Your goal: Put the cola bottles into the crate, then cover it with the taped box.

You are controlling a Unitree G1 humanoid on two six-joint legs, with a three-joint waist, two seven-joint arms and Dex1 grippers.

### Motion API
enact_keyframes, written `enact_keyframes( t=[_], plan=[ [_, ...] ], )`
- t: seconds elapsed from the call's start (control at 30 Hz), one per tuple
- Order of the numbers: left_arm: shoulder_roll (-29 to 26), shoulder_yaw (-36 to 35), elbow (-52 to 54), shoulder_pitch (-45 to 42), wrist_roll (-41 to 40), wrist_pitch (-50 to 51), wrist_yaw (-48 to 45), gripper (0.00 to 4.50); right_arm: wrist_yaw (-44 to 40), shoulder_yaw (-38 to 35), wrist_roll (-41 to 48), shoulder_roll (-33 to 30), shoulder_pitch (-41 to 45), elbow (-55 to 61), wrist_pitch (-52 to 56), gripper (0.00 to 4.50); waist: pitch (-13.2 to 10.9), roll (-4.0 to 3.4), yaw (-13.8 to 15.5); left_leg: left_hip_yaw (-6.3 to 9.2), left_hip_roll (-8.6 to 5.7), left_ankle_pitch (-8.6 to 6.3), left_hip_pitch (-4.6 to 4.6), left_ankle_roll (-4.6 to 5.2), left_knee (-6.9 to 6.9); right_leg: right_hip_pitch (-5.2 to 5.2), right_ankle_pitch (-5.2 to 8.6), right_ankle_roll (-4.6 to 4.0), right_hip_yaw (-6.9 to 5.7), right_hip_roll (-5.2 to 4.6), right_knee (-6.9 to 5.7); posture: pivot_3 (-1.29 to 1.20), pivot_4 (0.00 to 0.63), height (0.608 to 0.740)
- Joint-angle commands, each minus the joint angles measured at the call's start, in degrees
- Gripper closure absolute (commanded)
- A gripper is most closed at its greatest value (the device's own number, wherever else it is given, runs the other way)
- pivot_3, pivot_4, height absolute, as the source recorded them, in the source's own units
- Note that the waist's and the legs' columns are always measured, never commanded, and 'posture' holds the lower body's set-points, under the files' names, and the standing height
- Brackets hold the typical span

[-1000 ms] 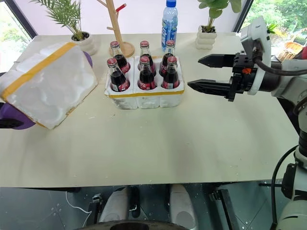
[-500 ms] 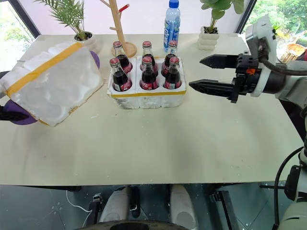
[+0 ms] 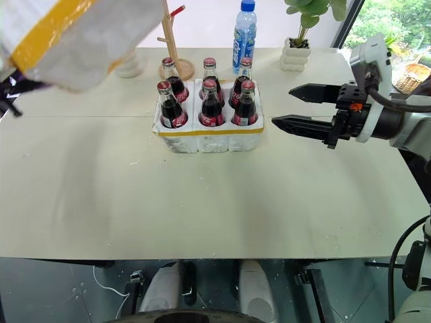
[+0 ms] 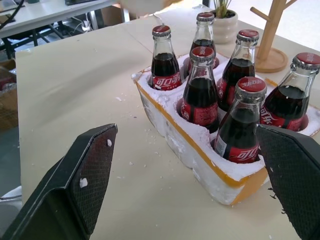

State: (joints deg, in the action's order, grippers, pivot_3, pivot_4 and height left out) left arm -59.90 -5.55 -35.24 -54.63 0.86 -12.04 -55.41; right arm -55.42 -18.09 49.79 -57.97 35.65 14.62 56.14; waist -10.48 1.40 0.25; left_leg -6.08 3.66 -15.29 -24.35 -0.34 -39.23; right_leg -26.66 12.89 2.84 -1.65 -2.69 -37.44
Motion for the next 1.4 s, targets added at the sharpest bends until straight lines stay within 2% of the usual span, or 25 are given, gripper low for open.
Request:
enact_keyframes(
  t=[0.03, 0.2, 0.43, 0.6, 0.73, 0.9, 0.97, 1.0, 1.03, 1.13, 1.2, 1.27, 1.33, 1.4],
  plan=[
    [2.3, -0.6, 8.6, -1.3, 0.1, -0.7, 5.1, 4.08, 0.8, -2.0, 0.6, -0.7, 0.3, 1.3, -1.0, 0.0, 0.0, 0.0, 0.1, 0.01, 0.01, 0.0, 0.0, 0.0, 0.0, 0.0, 0.0, 0.0, 0.0, 0.03, 0.0, 0.0, 0.15, 0.74],
    [4.8, 4.0, 13.9, 0.8, 9.5, -9.7, 13.4, 4.08, 3.0, -2.9, 1.6, 0.0, 0.2, 1.3, -0.2, 0.0, 0.0, 0.0, 0.1, 0.02, 0.0, 0.01, 0.02, 0.0, 0.0, 0.01, 0.0, 0.0, 0.0, 0.05, -0.01, 0.0, 0.15, 0.74],
    [6.5, 14.0, 3.8, -4.7, 28.6, -21.7, 30.1, 4.08, 4.8, -4.2, 3.3, 0.2, -1.3, 2.2, -0.2, 0.0, 0.0, 0.0, 0.5, 0.01, -0.01, 0.01, 0.09, 0.0, 0.0, 0.09, -0.01, 0.0, 0.0, 0.05, 0.01, 0.0, 0.15, 0.74],
    [8.8, 18.5, -1.8, -8.6, 35.2, -26.1, 38.2, 4.08, 5.9, -4.6, 4.2, 0.5, -1.9, 2.8, -0.4, 0.0, 0.0, 0.02, 0.6, 0.03, -0.04, 0.01, 0.08, 0.0, -0.01, 0.14, -0.03, 0.05, -0.01, 0.01, 0.09, 0.0, 0.15, 0.74],
    [10.0, 20.4, -4.1, -8.6, 36.5, -28.6, 40.2, 4.08, 6.8, -5.0, 4.8, 0.7, -3.0, 3.8, -0.6, 0.0, 0.0, 0.02, 0.5, 0.03, -0.03, 0.01, 0.09, 0.0, -0.01, 0.15, -0.04, 0.07, -0.01, 0.02, 0.1, 0.0, 0.15, 0.74],
    [9.5, 21.0, -4.9, -6.5, 35.8, -30.5, 40.0, 1.81, 8.0, -5.9, 5.7, 0.7, -4.1, 4.5, -0.5, 0.0, 0.0, 0.02, 0.3, 0.03, -0.01, 0.01, 0.09, 0.0, -0.01, 0.13, -0.04, 0.07, -0.01, 0.04, 0.09, 0.0, 0.15, 0.74],
    [8.9, 20.3, -4.0, -5.0, 34.9, -30.2, 39.2, 0.68, 8.3, -6.1, 6.0, 0.7, -4.6, 4.7, -0.5, 0.0, 0.0, 0.02, 0.3, 0.03, -0.01, 0.01, 0.1, 0.0, 0.0, 0.13, -0.04, 0.07, -0.01, 0.04, 0.07, 0.0, 0.15, 0.74],
    [8.5, 19.8, -3.0, -3.8, 34.0, -30.0, 38.5, 0.27, 8.4, -6.2, 6.1, 0.7, -4.8, 4.8, -0.6, 0.0, 0.0, 0.01, 0.3, 0.03, -0.01, 0.01, 0.11, 0.0, 0.0, 0.14, -0.04, 0.07, -0.01, 0.04, 0.07, 0.0, 0.15, 0.74],
    [8.0, 19.4, -2.0, -2.6, 33.0, -29.6, 37.5, 0.05, 8.6, -6.1, 6.2, 0.7, -5.0, 4.8, -0.6, 0.0, 0.0, 0.02, 0.3, 0.03, -0.01, 0.01, 0.12, 0.0, 0.0, 0.14, -0.04, 0.07, 0.0, 0.04, 0.07, 0.0, 0.15, 0.74],
    [6.0, 17.0, 3.9, 3.6, 27.5, -28.2, 33.1, 0.05, 8.8, -6.2, 6.5, 0.7, -5.8, 4.9, -0.6, 0.0, 0.0, 0.01, 0.3, 0.02, 0.0, 0.01, 0.12, 0.0, 0.0, 0.14, -0.04, 0.07, 0.0, 0.03, 0.05, 0.0, 0.15, 0.74],
    [4.1, 14.1, 9.9, 9.8, 21.1, -25.7, 28.6, 0.05, 8.5, -6.3, 6.1, 0.2, -7.0, 5.0, -0.8, 0.0, 0.0, 0.01, 0.3, 0.03, 0.02, 0.01, 0.12, 0.0, 0.0, 0.14, -0.04, 0.06, 0.0, 0.03, 0.05, 0.0, 0.15, 0.74],
    [2.7, 9.5, 17.3, 17.1, 11.6, -18.7, 22.8, 0.05, 7.3, -6.2, 4.9, -0.5, -9.0, 5.2, -1.6, 0.0, 0.0, 0.01, 0.3, 0.04, 0.05, 0.01, 0.12, 0.0, 0.0, 0.15, -0.04, 0.06, -0.01, 0.02, 0.07, 0.0, 0.15, 0.74],
    [1.9, 3.8, 25.3, 24.3, -0.6, -6.9, 16.5, 0.05, 6.0, -6.1, 3.8, -1.1, -10.7, 4.5, -2.4, 0.0, 0.0, 0.01, 0.3, 0.05, 0.06, 0.01, 0.14, 0.0, -0.01, 0.17, -0.04, 0.06, 0.0, 0.02, 0.03, 0.0, 0.15, 0.74],
    [1.2, -2.0, 32.9, 29.3, -15.0, 11.1, 10.5, 0.05, 4.3, -5.0, 1.7, -2.0, -11.7, 3.2, -4.0, 0.0, 0.0, 0.01, 0.4, 0.06, 0.07, 0.01, 0.2, 0.0, -0.01, 0.23, -0.04, 0.06, 0.01, 0.0, 0.03, 0.0, 0.15, 0.74]
  ],
)
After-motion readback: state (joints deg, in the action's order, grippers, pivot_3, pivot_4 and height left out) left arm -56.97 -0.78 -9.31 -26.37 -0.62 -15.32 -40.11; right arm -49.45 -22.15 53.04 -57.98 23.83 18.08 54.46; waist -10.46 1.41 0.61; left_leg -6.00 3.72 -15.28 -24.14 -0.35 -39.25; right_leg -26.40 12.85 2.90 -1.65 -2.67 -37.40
